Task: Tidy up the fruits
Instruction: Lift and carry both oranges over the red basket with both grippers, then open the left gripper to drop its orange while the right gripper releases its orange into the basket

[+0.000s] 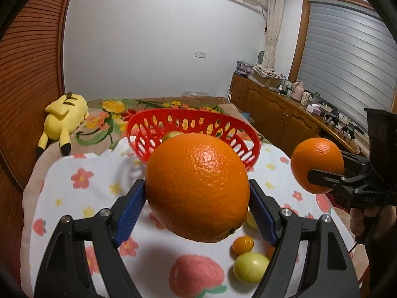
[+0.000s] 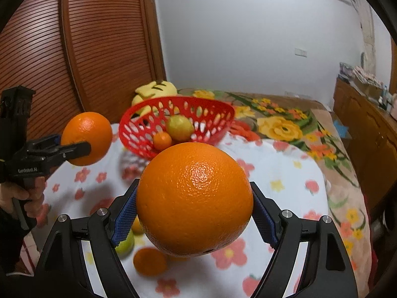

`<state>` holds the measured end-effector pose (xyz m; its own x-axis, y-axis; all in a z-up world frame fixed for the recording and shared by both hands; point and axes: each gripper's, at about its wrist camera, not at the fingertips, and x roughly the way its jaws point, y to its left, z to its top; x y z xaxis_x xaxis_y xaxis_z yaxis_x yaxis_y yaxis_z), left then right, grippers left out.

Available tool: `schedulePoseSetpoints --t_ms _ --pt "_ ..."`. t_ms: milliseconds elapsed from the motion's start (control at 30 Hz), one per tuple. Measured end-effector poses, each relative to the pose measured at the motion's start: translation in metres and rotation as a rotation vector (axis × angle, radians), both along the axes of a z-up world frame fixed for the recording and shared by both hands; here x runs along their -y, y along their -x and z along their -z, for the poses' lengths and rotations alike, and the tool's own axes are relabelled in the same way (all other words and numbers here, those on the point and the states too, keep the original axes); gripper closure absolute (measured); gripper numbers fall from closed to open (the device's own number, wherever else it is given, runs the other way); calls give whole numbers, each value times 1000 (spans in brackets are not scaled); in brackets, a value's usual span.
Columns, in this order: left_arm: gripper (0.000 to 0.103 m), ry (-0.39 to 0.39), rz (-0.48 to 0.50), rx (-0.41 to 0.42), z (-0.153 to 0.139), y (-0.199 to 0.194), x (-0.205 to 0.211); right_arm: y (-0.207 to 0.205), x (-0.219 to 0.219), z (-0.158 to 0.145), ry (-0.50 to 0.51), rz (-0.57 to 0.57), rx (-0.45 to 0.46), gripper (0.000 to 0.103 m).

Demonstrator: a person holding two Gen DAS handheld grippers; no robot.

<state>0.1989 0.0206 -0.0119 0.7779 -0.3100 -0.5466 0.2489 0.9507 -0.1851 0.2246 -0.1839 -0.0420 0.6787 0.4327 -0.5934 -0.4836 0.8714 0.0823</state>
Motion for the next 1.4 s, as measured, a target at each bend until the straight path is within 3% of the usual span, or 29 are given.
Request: schedulePoseSetpoints --t_ms 300,767,1400 --pt "24 -5 -2 5 -7 -29 1 -38 -29 -12 36 -85 11 19" --pt "24 -5 -18 -5 -8 -64 -12 -92 -60 -2 122 -173 -12 19" --pt "23 5 -19 -8 -2 -85 -25 -122 -106 40 327 -277 -120 19"
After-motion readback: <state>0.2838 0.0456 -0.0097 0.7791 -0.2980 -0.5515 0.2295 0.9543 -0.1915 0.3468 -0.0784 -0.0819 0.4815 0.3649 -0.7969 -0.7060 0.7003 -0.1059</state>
